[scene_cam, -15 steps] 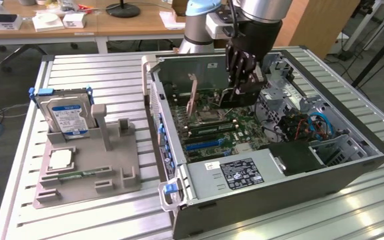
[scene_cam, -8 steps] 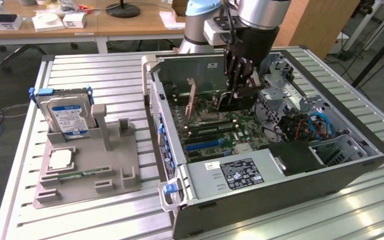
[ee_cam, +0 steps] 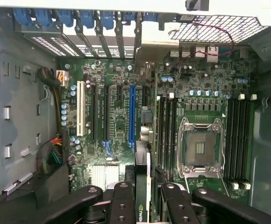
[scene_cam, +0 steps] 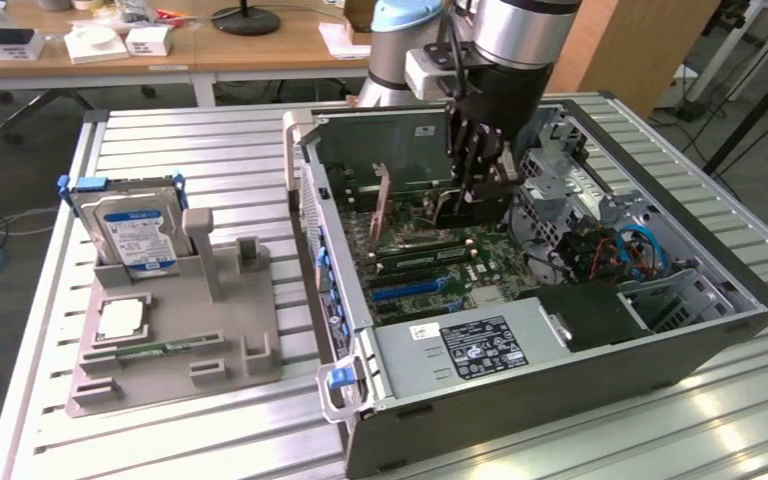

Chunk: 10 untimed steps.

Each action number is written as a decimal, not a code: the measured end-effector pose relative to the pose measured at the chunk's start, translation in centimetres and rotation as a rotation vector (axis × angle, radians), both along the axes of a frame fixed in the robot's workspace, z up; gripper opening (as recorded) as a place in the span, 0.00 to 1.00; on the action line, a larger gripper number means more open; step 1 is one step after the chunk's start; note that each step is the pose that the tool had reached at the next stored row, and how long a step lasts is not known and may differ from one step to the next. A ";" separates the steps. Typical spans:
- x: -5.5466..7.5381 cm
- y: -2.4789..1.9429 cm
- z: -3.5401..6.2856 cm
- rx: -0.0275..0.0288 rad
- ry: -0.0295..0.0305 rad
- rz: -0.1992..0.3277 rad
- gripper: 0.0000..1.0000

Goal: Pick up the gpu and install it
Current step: 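Insert the gpu into the slot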

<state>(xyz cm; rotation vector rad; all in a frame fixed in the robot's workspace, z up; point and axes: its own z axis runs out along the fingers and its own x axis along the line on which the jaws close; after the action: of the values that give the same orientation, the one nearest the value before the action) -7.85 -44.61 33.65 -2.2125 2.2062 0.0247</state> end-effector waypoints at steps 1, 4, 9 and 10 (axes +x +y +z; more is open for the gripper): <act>0.0 0.00 -0.11 0.0000 0.0000 0.000 0.26; -0.1 0.00 -0.43 -0.0002 0.0001 0.000 0.26; -0.1 0.00 -1.01 -0.0003 0.0000 0.000 0.26; -0.2 0.00 -1.13 -0.0003 0.0000 0.000 0.26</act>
<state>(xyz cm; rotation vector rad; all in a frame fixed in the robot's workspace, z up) -8.02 -44.61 32.53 -2.2130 2.2059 0.0245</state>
